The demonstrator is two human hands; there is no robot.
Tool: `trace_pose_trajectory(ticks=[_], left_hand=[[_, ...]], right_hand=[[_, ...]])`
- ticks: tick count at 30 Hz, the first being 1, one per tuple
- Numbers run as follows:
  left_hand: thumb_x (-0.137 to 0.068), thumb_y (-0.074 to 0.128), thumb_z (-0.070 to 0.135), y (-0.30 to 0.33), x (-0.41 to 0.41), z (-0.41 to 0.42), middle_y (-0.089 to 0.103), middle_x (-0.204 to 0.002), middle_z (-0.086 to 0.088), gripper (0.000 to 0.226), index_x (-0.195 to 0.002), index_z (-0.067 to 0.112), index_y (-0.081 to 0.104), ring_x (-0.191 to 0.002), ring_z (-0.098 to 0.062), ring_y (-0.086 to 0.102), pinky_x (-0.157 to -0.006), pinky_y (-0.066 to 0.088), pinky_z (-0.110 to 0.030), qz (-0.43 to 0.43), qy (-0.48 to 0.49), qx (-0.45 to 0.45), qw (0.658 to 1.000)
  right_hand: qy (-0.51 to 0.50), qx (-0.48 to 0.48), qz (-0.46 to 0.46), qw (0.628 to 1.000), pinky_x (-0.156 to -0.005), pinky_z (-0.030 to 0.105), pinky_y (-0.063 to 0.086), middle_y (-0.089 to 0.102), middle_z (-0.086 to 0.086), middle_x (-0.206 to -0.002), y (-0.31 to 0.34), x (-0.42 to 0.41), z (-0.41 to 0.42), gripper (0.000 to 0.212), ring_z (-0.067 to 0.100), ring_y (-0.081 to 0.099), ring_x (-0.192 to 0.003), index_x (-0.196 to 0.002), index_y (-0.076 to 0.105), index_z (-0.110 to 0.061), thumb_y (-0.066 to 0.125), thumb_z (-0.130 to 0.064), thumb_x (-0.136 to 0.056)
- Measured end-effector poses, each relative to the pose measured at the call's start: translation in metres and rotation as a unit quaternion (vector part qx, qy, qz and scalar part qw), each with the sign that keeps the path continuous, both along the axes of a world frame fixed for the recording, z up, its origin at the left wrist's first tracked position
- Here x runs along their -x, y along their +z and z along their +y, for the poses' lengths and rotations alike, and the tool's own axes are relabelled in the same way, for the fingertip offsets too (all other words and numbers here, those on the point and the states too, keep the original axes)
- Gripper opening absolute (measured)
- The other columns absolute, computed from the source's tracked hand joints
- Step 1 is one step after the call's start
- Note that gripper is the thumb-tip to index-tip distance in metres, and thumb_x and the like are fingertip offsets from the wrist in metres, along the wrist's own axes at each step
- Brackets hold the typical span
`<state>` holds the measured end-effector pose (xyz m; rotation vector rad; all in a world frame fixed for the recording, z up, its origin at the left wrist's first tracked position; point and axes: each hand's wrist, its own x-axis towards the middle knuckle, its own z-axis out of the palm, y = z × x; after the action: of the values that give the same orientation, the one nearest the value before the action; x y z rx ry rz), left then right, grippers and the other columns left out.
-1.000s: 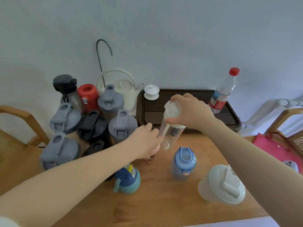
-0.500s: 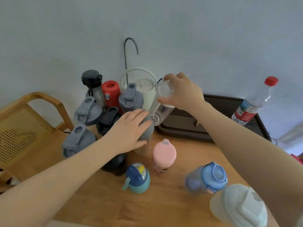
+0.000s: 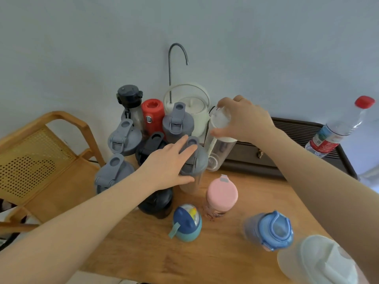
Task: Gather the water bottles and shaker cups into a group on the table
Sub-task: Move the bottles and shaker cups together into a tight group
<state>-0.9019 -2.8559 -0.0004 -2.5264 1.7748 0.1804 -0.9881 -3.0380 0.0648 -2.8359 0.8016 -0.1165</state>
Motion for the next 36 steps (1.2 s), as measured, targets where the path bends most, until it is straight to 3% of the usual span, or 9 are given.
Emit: trace_pose_trajectory(ticks=[4,13,20,24,26,28,31,33,36], left_hand=[[-0.072,0.060,0.063,-0.008,0.006,-0.026,-0.004,-0.156,-0.015,0.100,-0.145,0.027,0.002,-0.129,-0.037,0.034,-0.093,0.044,-0.042,-0.018,0.029,-0.016,0.999],[-0.071,0.069,0.046,-0.019,0.004,-0.042,0.018,-0.146,-0.018,0.083,-0.136,0.015,0.026,-0.119,-0.038,0.041,-0.090,0.043,-0.043,-0.078,0.025,0.016,0.996],[-0.072,0.068,0.047,-0.020,0.003,-0.051,0.025,-0.142,-0.016,0.082,-0.136,0.016,0.028,-0.117,-0.036,0.043,-0.088,0.045,-0.041,-0.059,0.039,0.044,0.997],[-0.076,0.066,0.045,-0.020,0.006,-0.043,0.014,-0.151,-0.018,0.086,-0.142,0.015,0.020,-0.132,-0.036,0.030,-0.102,0.037,-0.045,-0.038,0.032,0.048,0.998],[-0.077,0.067,0.041,-0.019,0.014,-0.031,0.016,-0.152,-0.020,0.084,-0.142,0.010,0.023,-0.138,-0.036,0.021,-0.110,0.028,-0.046,-0.029,0.015,0.079,0.996],[-0.074,0.072,0.032,-0.019,0.024,-0.015,0.040,-0.139,-0.023,0.070,-0.131,0.005,0.042,-0.128,-0.039,0.039,-0.101,0.039,-0.048,-0.042,-0.022,0.147,0.988],[-0.077,0.063,0.035,-0.020,0.039,0.015,0.059,-0.109,-0.014,0.040,-0.106,0.007,0.059,-0.087,-0.024,0.059,-0.069,0.048,-0.031,0.021,-0.071,0.192,0.979],[-0.077,0.042,0.055,-0.022,0.048,0.028,0.057,-0.110,-0.004,0.054,-0.109,0.013,0.058,-0.080,-0.013,0.056,-0.065,0.043,-0.024,0.089,-0.089,0.121,0.985],[-0.071,0.046,0.069,-0.035,0.059,0.038,0.043,-0.130,0.004,0.076,-0.129,0.020,0.042,-0.110,-0.014,0.049,-0.087,0.043,-0.028,0.068,-0.106,-0.041,0.991]], right_hand=[[-0.018,-0.026,0.017,0.999,-0.080,0.038,0.043,0.050,0.005,-0.122,-0.006,0.028,0.003,0.066,0.034,0.055,-0.106,-0.125,0.044,-0.030,0.067,-0.054,-0.068],[-0.031,0.000,0.051,0.998,-0.075,0.040,0.044,0.047,0.007,-0.120,-0.047,0.041,0.020,0.062,0.038,0.057,-0.100,-0.117,0.045,-0.021,0.066,-0.055,-0.070],[-0.011,0.044,0.026,0.999,-0.064,0.035,0.035,0.049,0.010,-0.116,-0.062,0.029,0.023,0.061,0.036,0.056,-0.099,-0.116,0.044,-0.017,0.062,-0.056,-0.074],[-0.012,0.035,0.029,0.999,-0.069,0.038,0.040,0.047,0.011,-0.125,-0.063,0.033,0.024,0.074,0.037,0.055,-0.106,-0.128,0.038,-0.018,0.064,-0.059,-0.073],[0.000,0.022,0.015,1.000,-0.083,0.044,0.045,0.042,0.012,-0.135,-0.059,0.039,0.025,0.084,0.037,0.048,-0.118,-0.137,0.032,-0.017,0.066,-0.058,-0.072],[0.073,0.066,-0.078,0.992,-0.093,0.045,0.044,0.048,0.014,-0.133,-0.052,0.054,0.028,0.076,0.034,0.045,-0.122,-0.133,0.042,-0.011,0.066,-0.052,-0.075],[0.191,0.144,-0.211,0.948,-0.064,0.028,0.045,0.065,0.010,-0.098,-0.046,0.084,0.034,0.036,0.028,0.061,-0.089,-0.101,0.063,-0.010,0.056,-0.039,-0.080],[0.220,0.060,-0.086,0.970,-0.059,0.028,0.043,0.062,0.006,-0.102,-0.049,0.097,0.042,0.029,0.029,0.062,-0.086,-0.102,0.062,-0.013,0.054,-0.035,-0.086],[0.223,0.048,0.155,0.961,-0.075,0.039,0.048,0.048,0.004,-0.129,-0.067,0.100,0.052,0.048,0.028,0.057,-0.106,-0.129,0.044,-0.021,0.050,-0.046,-0.088]])
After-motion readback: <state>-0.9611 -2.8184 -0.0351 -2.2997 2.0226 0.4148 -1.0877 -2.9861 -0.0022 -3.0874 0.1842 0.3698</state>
